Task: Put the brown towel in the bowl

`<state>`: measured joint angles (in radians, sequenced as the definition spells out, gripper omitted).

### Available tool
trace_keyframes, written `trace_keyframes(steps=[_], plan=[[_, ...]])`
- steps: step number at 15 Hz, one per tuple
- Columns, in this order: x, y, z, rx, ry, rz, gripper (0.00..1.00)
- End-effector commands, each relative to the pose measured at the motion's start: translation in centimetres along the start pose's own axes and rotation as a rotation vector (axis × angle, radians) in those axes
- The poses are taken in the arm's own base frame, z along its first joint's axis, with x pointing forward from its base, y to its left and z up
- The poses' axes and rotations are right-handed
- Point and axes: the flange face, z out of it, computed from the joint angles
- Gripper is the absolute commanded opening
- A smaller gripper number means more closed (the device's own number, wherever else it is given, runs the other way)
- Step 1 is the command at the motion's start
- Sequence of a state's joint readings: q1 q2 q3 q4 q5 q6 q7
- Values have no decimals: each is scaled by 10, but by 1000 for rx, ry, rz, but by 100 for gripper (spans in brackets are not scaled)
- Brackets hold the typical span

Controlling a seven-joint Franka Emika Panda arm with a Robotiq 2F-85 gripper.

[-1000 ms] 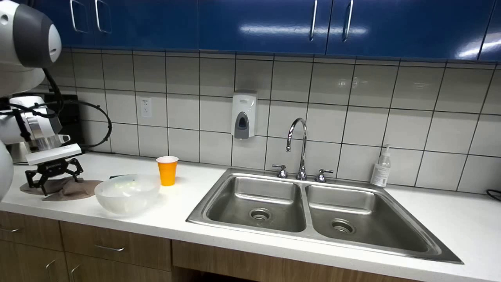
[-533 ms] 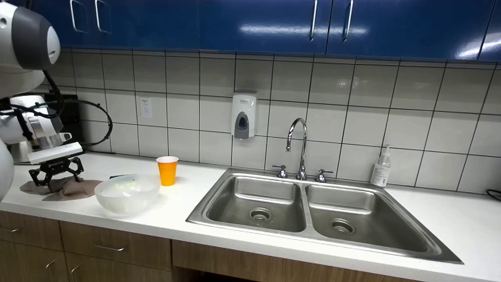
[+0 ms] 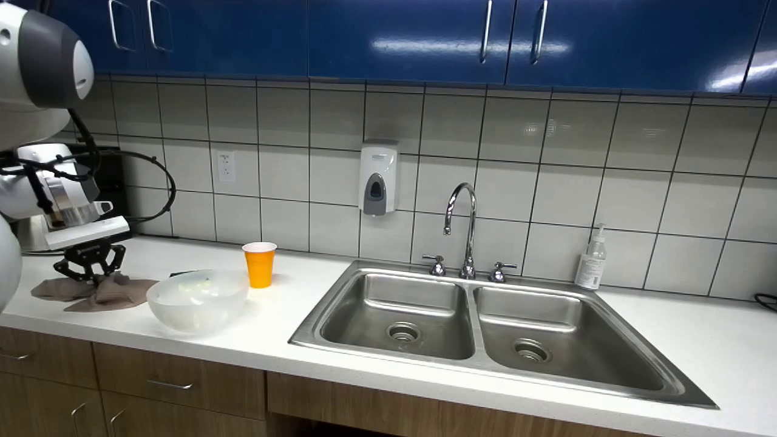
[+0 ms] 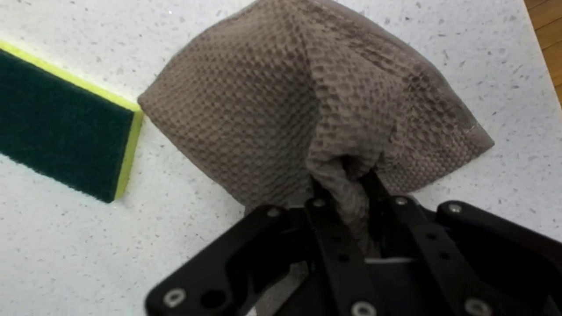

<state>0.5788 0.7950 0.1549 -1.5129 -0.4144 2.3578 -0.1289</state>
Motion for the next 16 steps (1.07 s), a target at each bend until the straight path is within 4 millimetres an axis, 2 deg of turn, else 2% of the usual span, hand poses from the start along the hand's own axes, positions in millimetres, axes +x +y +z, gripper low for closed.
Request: trace_keyframes(steps=[1, 5, 9, 16], plan=[[4, 3, -5, -29, 1, 17, 0], [-3, 7, -11, -44, -27, 65, 1], [-11, 11, -24, -76, -76, 190, 1], [-22, -6, -72, -84, -176, 386, 1]])
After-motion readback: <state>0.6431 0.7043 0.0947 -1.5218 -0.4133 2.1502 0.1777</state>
